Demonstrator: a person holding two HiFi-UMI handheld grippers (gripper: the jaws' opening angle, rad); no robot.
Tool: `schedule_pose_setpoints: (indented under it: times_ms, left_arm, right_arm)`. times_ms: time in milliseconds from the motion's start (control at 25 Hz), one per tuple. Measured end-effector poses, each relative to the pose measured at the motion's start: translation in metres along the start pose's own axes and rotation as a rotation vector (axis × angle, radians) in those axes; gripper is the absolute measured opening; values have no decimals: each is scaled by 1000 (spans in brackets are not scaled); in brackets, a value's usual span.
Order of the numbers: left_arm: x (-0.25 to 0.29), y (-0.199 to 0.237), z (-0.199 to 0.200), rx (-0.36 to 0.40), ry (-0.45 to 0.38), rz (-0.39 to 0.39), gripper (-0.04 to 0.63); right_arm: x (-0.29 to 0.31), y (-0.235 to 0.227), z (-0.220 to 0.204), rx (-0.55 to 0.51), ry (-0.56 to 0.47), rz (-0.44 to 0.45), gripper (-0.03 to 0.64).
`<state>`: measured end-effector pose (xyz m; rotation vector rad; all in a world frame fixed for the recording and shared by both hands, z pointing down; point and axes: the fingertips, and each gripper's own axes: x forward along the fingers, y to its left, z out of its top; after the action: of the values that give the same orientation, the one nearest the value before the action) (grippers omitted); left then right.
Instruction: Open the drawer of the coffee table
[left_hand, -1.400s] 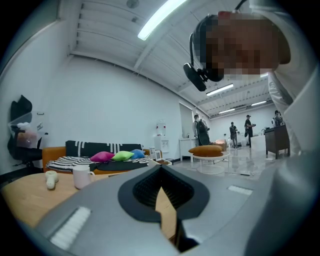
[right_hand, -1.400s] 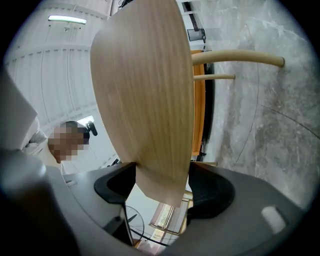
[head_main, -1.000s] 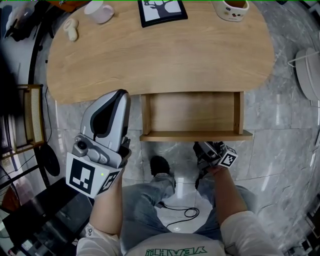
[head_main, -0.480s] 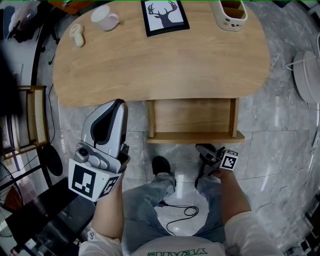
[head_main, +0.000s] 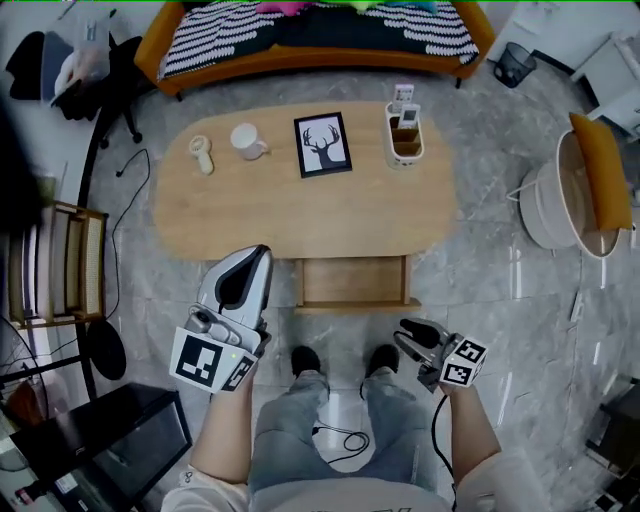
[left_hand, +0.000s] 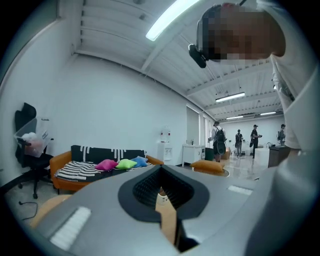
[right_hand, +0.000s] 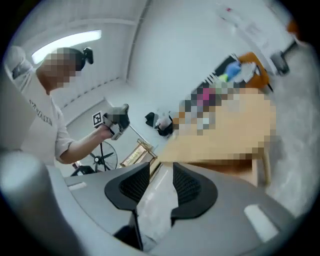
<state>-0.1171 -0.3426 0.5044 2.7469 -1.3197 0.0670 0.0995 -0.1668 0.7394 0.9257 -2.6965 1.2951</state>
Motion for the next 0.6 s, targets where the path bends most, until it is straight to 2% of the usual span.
schedule_pose_setpoints:
  times_ms: [160,280,440,600]
  left_arm:
    - [-11,-1,99,-2,-34,5,0]
    - [-28,-5,165,-13,-70,10,0]
    - [-44,-11,242,-7,-122,8,-1]
    - [-57,-17,295,-23,-166,-1,0]
  right_arm:
    - [-24,96,189,-382,-121,-109,110]
    - [-50,177,300,-574,-259,-200,86]
    - [-81,270,397,-764,-391,-331,58]
    - [-99,324,445,-863,-480,-422,46]
